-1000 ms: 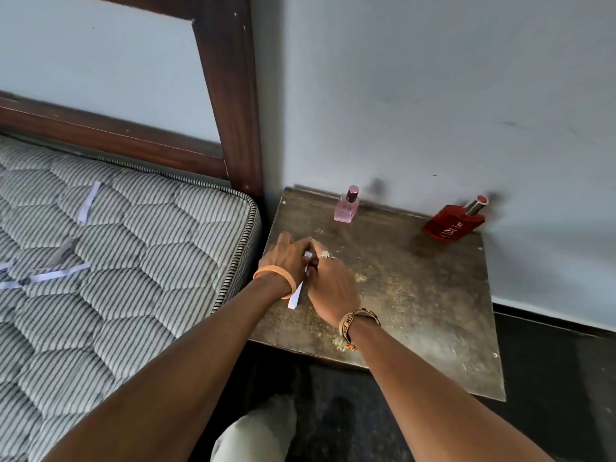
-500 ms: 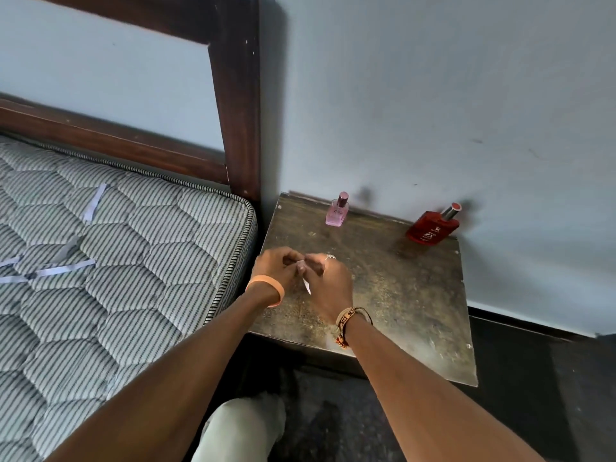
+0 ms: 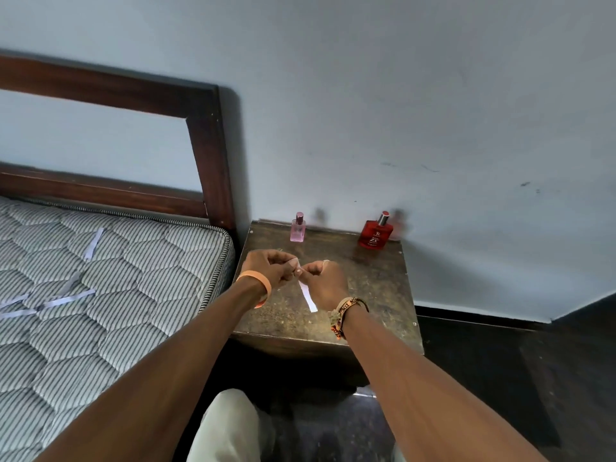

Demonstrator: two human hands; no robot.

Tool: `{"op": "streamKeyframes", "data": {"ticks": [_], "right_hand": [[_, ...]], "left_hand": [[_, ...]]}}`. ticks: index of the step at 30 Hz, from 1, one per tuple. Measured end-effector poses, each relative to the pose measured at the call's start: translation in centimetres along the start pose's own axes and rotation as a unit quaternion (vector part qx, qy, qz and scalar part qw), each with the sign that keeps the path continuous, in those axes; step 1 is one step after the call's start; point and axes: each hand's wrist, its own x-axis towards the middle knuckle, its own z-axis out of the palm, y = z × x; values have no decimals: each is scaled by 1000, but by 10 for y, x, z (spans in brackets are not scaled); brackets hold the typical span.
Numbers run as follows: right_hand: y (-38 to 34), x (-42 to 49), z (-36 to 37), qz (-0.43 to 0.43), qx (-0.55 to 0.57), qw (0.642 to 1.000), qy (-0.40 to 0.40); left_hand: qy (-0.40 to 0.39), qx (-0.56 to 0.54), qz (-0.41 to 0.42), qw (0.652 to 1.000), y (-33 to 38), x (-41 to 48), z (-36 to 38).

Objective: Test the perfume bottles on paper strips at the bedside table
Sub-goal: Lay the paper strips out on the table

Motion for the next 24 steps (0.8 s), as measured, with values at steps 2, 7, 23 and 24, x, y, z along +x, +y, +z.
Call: {"op": "streamKeyframes", "data": {"ticks": [2, 7, 23, 24], "right_hand": [[-2, -6, -10, -11, -16, 1000, 1], [-9, -17, -21, -59, -151, 986, 36], [-7, -24, -29, -96, -212, 972, 40], [-8, -25, -28, -112, -243, 963, 42]], "left_hand": [[10, 3, 3, 1000, 3, -4, 8], [28, 11, 21, 999, 5, -14, 19], [-7, -102, -75, 992, 4, -21, 10], [-5, -99, -73, 992, 3, -22, 11]]}}
